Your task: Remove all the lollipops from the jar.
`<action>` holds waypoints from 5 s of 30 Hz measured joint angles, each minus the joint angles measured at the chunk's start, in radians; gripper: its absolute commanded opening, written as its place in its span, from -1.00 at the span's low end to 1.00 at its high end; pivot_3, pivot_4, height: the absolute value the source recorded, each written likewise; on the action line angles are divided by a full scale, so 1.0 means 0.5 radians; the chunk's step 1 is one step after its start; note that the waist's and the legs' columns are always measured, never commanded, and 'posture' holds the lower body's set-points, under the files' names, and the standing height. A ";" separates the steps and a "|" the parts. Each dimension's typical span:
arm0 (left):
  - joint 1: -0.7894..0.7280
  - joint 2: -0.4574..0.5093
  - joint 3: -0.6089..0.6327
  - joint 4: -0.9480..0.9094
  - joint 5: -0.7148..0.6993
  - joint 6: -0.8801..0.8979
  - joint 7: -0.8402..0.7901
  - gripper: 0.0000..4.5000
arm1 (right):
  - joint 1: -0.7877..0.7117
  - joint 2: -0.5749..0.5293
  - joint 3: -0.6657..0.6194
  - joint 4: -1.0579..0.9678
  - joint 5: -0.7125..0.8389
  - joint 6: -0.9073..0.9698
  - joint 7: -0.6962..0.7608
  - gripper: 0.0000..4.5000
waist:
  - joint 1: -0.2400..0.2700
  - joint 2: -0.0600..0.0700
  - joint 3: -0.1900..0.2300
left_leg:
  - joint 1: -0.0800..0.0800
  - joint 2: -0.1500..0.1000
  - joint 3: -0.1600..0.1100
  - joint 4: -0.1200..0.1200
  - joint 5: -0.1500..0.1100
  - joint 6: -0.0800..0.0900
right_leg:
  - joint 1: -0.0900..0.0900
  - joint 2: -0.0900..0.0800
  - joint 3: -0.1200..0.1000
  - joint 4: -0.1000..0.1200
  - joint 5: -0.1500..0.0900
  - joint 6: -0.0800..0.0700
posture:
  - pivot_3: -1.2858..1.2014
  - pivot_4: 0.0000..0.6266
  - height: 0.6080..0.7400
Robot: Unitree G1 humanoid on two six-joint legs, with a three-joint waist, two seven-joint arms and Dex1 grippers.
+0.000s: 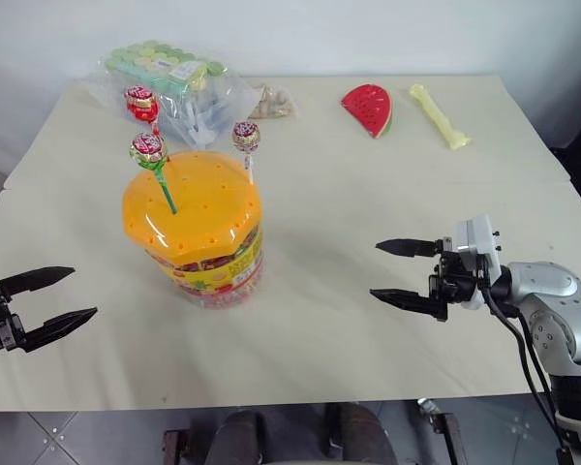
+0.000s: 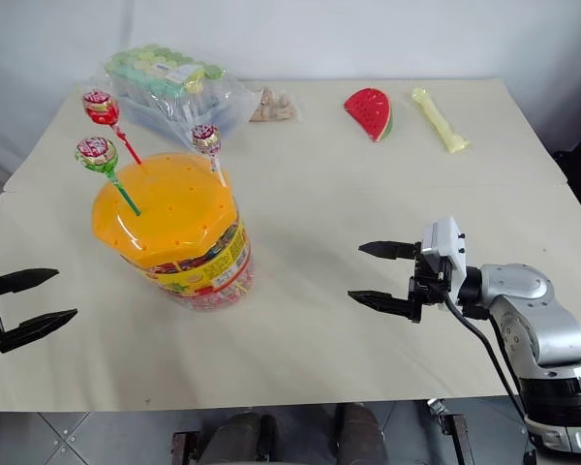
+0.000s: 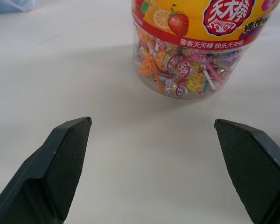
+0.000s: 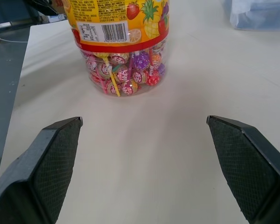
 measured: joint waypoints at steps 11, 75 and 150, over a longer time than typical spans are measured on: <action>0.030 0.001 0.187 -0.118 -0.078 0.252 0.108 1.00 | -0.086 0.000 0.008 0.071 -0.005 -0.001 0.034 0.99 | 0.000 0.000 0.000 | -0.001 0.002 0.001 0.017 -0.006 0.003 | 0.000 0.000 0.003 0.010 0.000 0.000 | 0.03 -0.52 1.00; -1.896 -0.034 -0.889 -0.533 -0.476 0.851 0.211 -0.99 | -0.535 -0.088 -0.222 -0.387 0.766 0.476 -0.255 1.00 | 0.021 -0.004 0.000 | -0.002 0.001 0.009 0.038 -0.008 0.006 | -0.004 0.001 0.016 0.029 0.000 0.000 | 0.03 -0.52 1.00; -1.699 0.118 -0.719 -0.208 -0.145 1.027 0.451 0.98 | -0.636 -0.025 -0.137 -0.256 0.555 0.362 -0.071 1.00 | 0.003 -0.043 0.007 | -0.004 0.003 0.051 0.048 -0.017 0.009 | -0.038 0.004 0.059 0.055 0.001 0.001 | 0.03 -0.52 1.00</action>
